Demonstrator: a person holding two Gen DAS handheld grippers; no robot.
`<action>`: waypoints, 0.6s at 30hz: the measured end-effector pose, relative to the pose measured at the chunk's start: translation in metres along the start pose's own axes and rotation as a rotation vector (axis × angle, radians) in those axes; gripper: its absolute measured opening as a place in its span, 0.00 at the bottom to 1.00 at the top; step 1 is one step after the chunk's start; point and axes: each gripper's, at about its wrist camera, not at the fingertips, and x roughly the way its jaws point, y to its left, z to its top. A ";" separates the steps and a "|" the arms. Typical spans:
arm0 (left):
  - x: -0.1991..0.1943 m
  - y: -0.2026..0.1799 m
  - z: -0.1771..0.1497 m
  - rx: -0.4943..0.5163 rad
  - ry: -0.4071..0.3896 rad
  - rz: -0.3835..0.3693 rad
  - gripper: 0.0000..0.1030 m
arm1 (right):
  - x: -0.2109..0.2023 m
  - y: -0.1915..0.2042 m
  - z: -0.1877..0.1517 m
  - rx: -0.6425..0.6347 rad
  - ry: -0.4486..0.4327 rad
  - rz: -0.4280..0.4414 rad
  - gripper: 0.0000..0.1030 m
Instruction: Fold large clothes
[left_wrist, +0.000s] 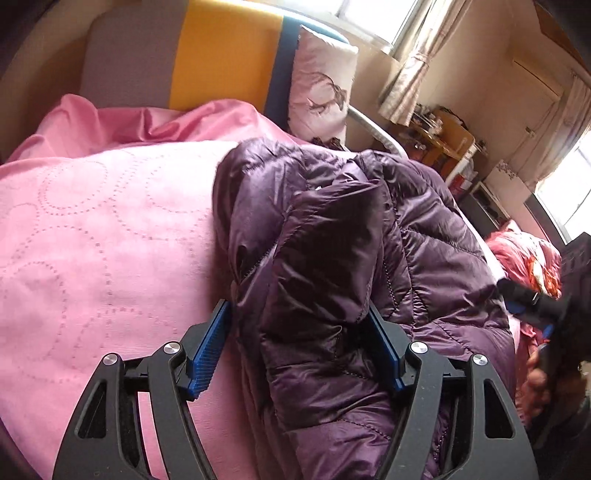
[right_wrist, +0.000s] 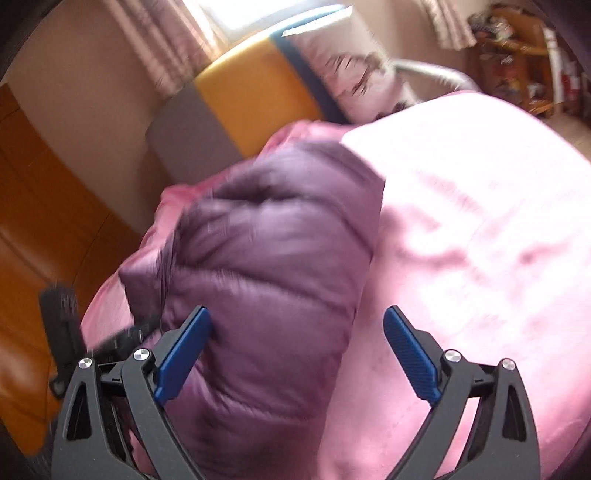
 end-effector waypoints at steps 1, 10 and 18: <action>-0.002 0.001 0.001 -0.006 -0.011 0.002 0.68 | -0.002 0.005 0.010 -0.004 -0.028 -0.014 0.92; 0.001 0.020 -0.001 -0.051 -0.011 -0.008 0.74 | 0.104 0.087 0.049 -0.175 0.065 -0.242 0.93; 0.022 0.045 -0.016 -0.139 0.027 -0.081 0.80 | 0.171 0.074 0.017 -0.342 0.060 -0.385 0.98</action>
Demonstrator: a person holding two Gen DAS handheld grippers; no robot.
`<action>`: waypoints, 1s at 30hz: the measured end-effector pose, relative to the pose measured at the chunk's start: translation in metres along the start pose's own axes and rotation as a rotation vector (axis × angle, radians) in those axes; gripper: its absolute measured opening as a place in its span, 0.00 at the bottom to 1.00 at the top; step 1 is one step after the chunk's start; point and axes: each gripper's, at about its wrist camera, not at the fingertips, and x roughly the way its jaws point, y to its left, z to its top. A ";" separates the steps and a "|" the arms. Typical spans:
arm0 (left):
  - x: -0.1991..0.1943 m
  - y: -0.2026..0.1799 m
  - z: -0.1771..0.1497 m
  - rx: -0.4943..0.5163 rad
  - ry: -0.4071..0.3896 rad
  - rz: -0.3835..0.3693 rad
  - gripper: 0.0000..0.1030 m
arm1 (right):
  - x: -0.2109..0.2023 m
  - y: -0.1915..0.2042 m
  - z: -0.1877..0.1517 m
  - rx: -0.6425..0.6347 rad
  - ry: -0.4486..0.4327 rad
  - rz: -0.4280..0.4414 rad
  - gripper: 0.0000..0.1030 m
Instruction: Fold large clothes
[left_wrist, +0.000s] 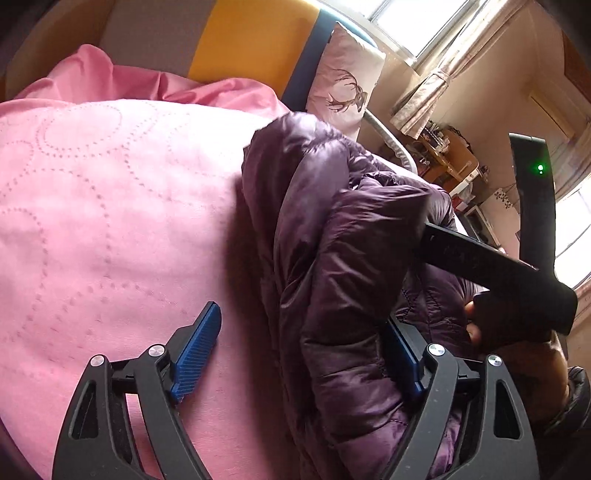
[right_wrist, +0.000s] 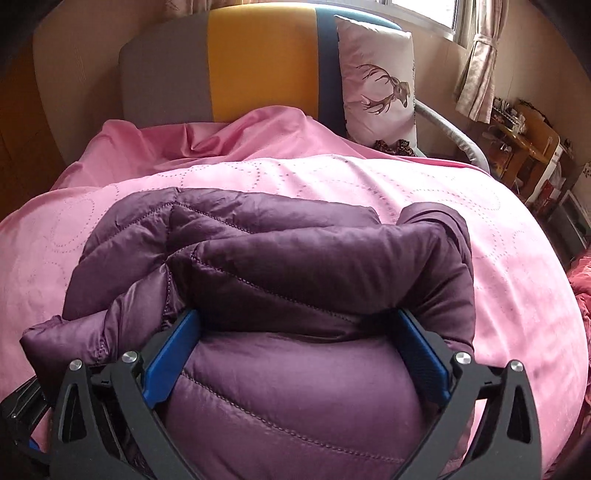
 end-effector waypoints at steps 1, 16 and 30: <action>0.001 -0.001 -0.001 0.005 -0.004 0.002 0.81 | 0.003 -0.001 -0.002 0.003 -0.006 -0.004 0.98; -0.068 -0.004 -0.017 -0.109 -0.129 0.147 0.96 | -0.130 -0.024 -0.064 0.163 -0.103 0.080 0.98; -0.126 -0.029 -0.058 -0.061 -0.228 0.365 0.96 | -0.139 0.024 -0.129 0.067 -0.114 -0.065 0.98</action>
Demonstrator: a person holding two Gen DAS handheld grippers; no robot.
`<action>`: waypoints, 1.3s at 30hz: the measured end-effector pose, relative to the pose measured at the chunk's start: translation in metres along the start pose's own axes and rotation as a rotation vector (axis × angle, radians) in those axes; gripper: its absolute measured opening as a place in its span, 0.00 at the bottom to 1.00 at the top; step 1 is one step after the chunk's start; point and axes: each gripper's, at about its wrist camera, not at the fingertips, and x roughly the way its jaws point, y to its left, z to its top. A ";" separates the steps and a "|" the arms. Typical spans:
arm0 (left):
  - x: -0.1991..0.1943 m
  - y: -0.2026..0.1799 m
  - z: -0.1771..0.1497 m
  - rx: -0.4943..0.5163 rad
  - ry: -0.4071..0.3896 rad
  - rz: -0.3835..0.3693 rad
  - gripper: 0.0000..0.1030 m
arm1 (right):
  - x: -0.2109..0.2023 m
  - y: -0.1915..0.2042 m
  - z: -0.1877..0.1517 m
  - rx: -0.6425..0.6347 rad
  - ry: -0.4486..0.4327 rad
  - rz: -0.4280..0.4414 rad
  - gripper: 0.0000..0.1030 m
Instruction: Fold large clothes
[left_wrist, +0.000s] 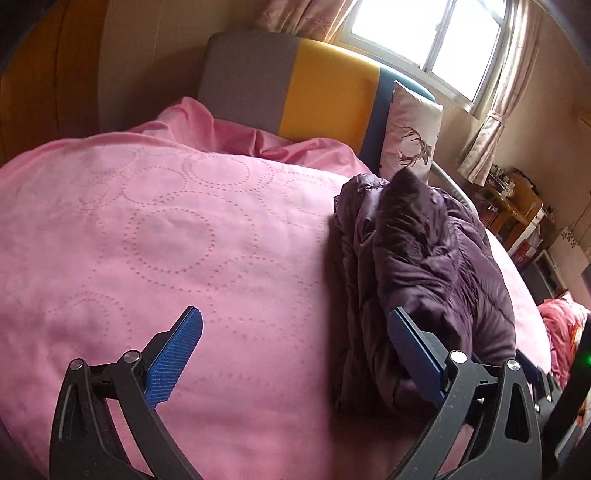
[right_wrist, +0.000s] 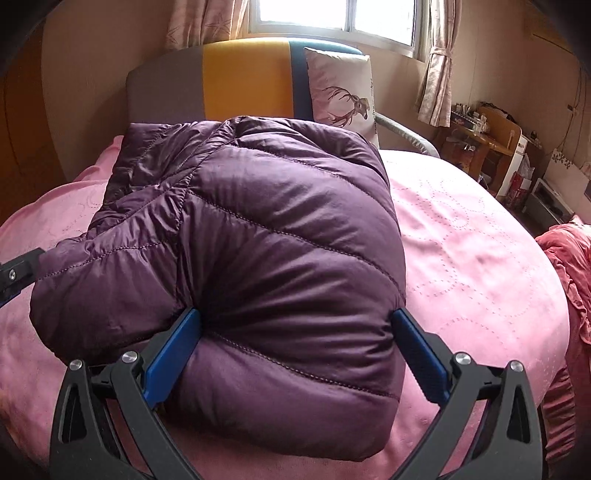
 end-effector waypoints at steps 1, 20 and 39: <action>-0.005 -0.001 -0.002 0.010 -0.008 0.007 0.96 | -0.003 -0.001 0.001 0.001 0.002 0.005 0.98; -0.079 -0.019 -0.046 0.123 -0.160 0.092 0.96 | -0.119 -0.014 -0.032 0.169 -0.182 -0.064 0.98; -0.086 -0.022 -0.069 0.122 -0.180 0.171 0.96 | -0.123 -0.006 -0.032 0.162 -0.141 -0.113 0.98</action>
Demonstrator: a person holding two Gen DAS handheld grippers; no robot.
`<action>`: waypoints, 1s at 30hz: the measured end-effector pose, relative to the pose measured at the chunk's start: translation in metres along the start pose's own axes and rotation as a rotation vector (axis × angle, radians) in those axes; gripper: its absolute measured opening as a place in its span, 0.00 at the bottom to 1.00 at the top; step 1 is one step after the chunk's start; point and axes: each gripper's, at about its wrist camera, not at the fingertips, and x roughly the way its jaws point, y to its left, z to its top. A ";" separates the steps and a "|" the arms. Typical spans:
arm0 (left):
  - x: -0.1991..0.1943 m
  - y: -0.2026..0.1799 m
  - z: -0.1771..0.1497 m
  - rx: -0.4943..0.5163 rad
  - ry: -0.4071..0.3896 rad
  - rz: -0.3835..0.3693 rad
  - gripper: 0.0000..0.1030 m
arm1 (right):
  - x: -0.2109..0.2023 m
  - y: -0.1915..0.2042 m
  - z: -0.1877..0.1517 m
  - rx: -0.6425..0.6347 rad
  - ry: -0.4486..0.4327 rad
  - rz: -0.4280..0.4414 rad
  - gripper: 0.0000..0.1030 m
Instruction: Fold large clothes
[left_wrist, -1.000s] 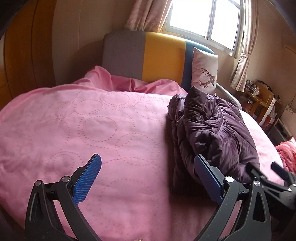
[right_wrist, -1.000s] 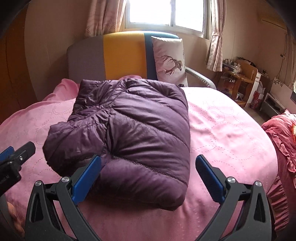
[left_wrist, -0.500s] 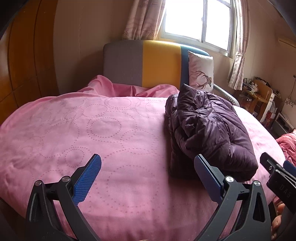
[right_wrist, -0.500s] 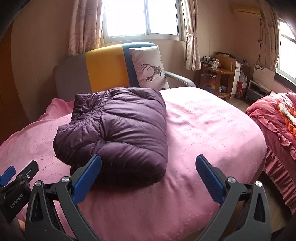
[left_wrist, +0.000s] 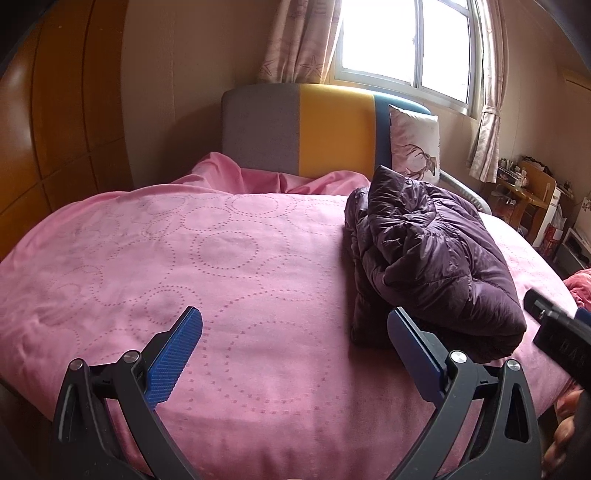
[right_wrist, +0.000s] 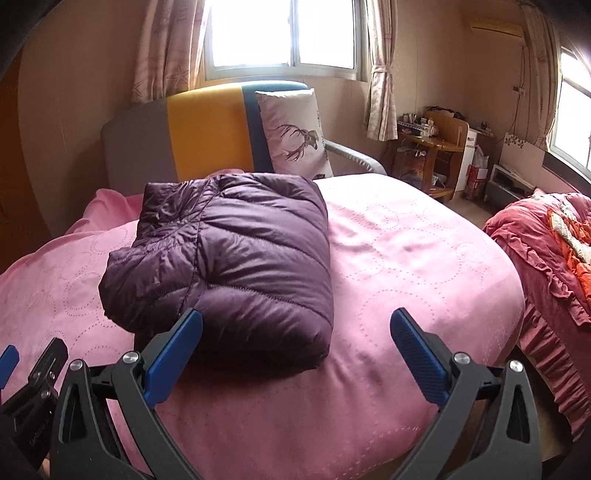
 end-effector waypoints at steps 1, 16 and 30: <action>0.001 0.001 0.000 -0.003 -0.002 0.006 0.96 | 0.000 0.001 0.000 -0.004 -0.001 -0.009 0.98; 0.006 0.009 -0.008 -0.023 0.021 0.013 0.96 | -0.002 0.020 -0.024 -0.086 -0.028 0.007 0.98; 0.010 0.006 -0.011 -0.016 0.035 -0.006 0.96 | 0.008 0.016 -0.028 -0.063 0.001 0.016 0.98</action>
